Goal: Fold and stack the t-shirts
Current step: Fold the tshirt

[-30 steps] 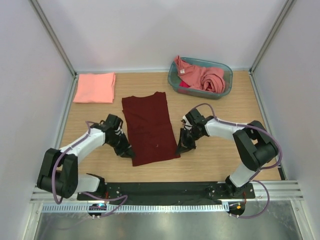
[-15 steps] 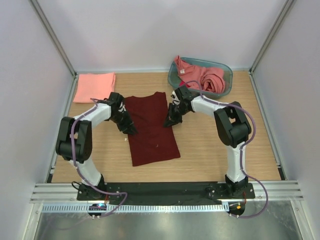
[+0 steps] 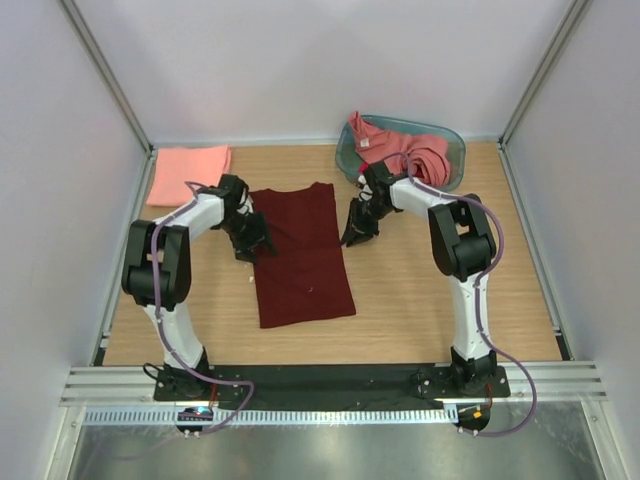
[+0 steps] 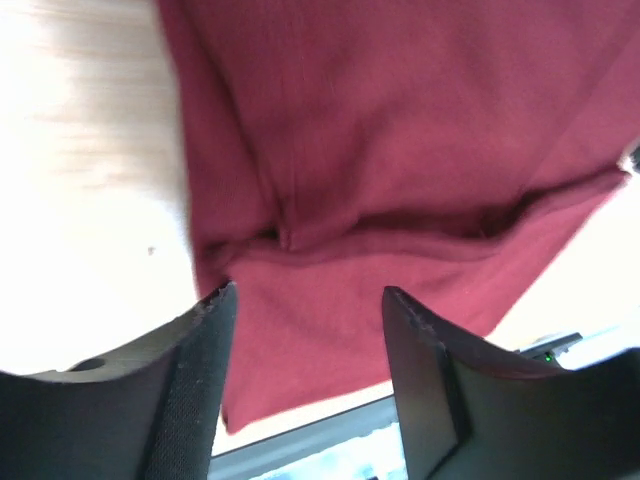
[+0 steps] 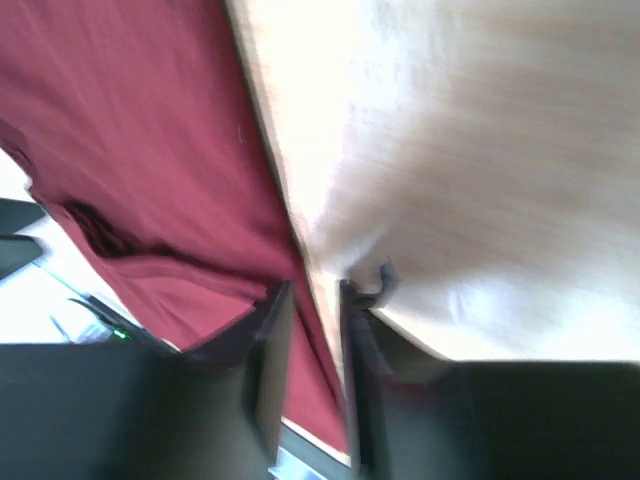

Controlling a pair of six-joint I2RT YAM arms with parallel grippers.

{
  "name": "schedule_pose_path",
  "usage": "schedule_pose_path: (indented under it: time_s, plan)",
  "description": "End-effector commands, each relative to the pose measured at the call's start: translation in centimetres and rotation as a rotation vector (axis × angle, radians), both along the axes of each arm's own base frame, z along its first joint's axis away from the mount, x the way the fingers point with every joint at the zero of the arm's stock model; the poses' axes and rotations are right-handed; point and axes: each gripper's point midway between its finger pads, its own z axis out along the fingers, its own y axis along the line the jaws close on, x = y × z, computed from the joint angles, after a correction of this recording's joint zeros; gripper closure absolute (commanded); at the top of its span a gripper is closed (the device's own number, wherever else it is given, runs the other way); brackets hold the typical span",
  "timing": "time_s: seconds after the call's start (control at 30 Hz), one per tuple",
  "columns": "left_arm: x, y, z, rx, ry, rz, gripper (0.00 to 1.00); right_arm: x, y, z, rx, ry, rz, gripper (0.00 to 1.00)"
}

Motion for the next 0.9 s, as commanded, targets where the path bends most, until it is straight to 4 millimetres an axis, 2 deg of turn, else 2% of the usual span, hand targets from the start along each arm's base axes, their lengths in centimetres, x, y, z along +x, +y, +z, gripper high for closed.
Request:
schedule_pose_path:
  time_s: [0.0, 0.03, 0.07, 0.1, 0.13, 0.2, 0.23, 0.27, 0.3, 0.33, 0.4, 0.43, 0.47, 0.5, 0.57, 0.67, 0.87]
  plan:
    - [-0.1, 1.5, 5.6, 0.039, -0.173, -0.017, 0.38, -0.3, -1.6, 5.6, -0.06, -0.12, 0.059, 0.65]
    - [-0.9, 1.6, 6.3, 0.037, -0.177, -0.014, 0.35, -0.8, -2.0, 6.0, -0.072, -0.126, 0.069, 0.5]
    - [-2.0, 2.0, 6.1, 0.053, -0.16, -0.009, 0.32, -1.3, -2.3, 7.3, -0.071, -0.147, 0.073, 0.45]
    - [-2.8, 2.2, 7.2, 0.05, -0.179, -0.002, 0.31, -1.9, -2.5, 7.6, -0.069, -0.144, 0.08, 0.41]
    - [-3.9, 2.3, 7.2, 0.047, -0.162, -0.002, 0.3, -3.3, -2.9, 6.9, -0.077, -0.113, 0.09, 0.36]
    - [-6.4, 2.6, 6.4, 0.048, -0.115, 0.007, 0.28, -4.8, -3.0, 7.9, -0.06, -0.132, 0.101, 0.33]
    - [-7.4, 2.7, 6.7, 0.043, -0.112, 0.025, 0.28, -6.8, -3.2, 6.8, -0.069, -0.092, 0.114, 0.32]
    - [-8.2, 2.7, 6.6, 0.038, -0.098, 0.038, 0.28, -7.8, -3.1, 6.7, -0.067, -0.085, 0.122, 0.32]
    - [-9.1, 2.7, 6.2, 0.032, -0.074, 0.057, 0.28, -8.5, -3.0, 6.5, -0.062, -0.089, 0.129, 0.32]
    - [-10.8, 2.8, 5.3, 0.024, -0.027, 0.092, 0.29, -10.5, -3.1, 6.0, -0.065, -0.071, 0.145, 0.31]
    - [-12.1, 2.4, 4.4, -0.008, 0.006, 0.128, 0.32, -11.7, -2.7, 5.5, -0.051, -0.075, 0.14, 0.31]
    - [-13.4, 2.3, 3.3, -0.008, 0.06, 0.175, 0.33, -13.1, -3.0, 4.7, -0.051, -0.05, 0.136, 0.31]
    - [-13.9, 2.3, 3.2, -0.017, 0.055, 0.195, 0.34, -13.9, -2.8, 4.5, -0.043, -0.032, 0.125, 0.31]
    - [-14.2, 2.3, 3.0, -0.025, 0.06, 0.22, 0.34, -13.9, -2.5, 4.2, -0.027, -0.043, 0.114, 0.31]
    - [-15.0, 2.3, 2.2, -0.031, 0.076, 0.266, 0.34, -15.5, -2.5, 3.3, -0.014, -0.014, 0.111, 0.31]
    - [-15.6, 2.0, 1.2, -0.048, 0.098, 0.304, 0.35, -16.2, -2.5, 2.8, -0.006, -0.007, 0.084, 0.33]
    - [-16.9, 1.2, -0.9, -0.028, 0.178, 0.32, 0.49, -16.9, -2.9, 2.9, -0.01, -0.018, 0.065, 0.35]
